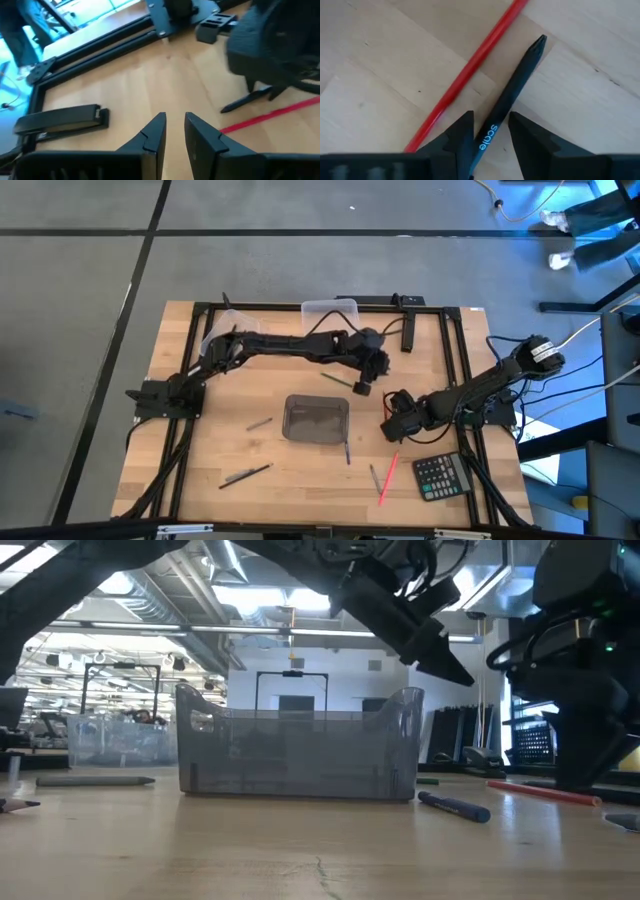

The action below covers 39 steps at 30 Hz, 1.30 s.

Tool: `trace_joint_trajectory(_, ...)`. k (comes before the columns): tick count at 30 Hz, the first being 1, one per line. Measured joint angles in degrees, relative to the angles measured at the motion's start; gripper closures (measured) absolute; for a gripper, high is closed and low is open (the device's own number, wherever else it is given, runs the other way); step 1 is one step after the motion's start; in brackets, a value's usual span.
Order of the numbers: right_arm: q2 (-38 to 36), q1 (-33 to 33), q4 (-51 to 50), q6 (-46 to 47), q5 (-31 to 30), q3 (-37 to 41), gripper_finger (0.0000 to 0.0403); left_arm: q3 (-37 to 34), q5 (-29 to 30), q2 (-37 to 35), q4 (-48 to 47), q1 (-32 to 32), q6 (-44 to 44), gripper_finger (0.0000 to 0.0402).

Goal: Sort crayons/erasers/pens/pencils in bins
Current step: Put the black pen into the left transparent bin

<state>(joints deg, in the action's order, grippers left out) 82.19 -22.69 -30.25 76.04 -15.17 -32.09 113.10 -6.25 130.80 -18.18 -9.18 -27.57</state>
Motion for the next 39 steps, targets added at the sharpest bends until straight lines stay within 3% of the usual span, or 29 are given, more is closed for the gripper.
trace_joint_trajectory(6, -0.07, 1.96, -3.11, -4.08, -1.48, -0.03, 0.0339, 0.27, 2.43, -0.02, 4.89, -2.46, 0.11, 0.034)
trace_joint_trajectory(10, -0.07, 4.55, -3.78, -9.03, -2.65, 0.03, 0.0371, 2.6, 5.73, -0.43, 3.14, -3.98, 2.01, 0.034)
trace_joint_trajectory(14, 0.02, 5.78, -4.04, -9.0, -4.09, 0.19, 0.0366, 3.6, 5.23, -2.13, -1.54, -4.12, 5.1, 0.034)
trace_joint_trajectory(17, 0.1, 5.53, -2.34, -8.54, -5.21, 0.41, 0.0346, 3.52, 1.08, -2.78, -5.16, -3.15, 5.59, 0.034)
trace_joint_trajectory(20, -0.15, 4.34, 0.85, -8.89, -8.96, 0.65, 0.0338, 3.48, -3.71, -3.08, -7.41, -1.2, 5.59, 0.034)
trace_joint_trajectory(22, -0.5, 3.97, 0.62, -9.1, -11.7, 0.66, 0.0342, 3.48, -3.67, -3.46, -7.6, 0.38, 5.57, 0.034)
trace_joint_trajectory(28, -3.45, 5.04, -6.91, -15.24, -13.16, 0.61, 0.0365, 2.79, 1.71, -5.31, -10.31, 4.34, 10.26, 0.034)
trace_joint_trajectory(33, -8.36, 4.68, -7.33, -18.46, -15.21, 0.48, 0.0354, 1.69, 8.4, -5.33, -10.05, 8.0, 15.68, 0.034)
trace_joint_trajectory(39, -14.01, -0.74, -7.6, -19.32, -20.19, 0.45, 0.0355, 1.4, 17.36, -5.35, -6.76, 11.87, 21.79, 0.034)
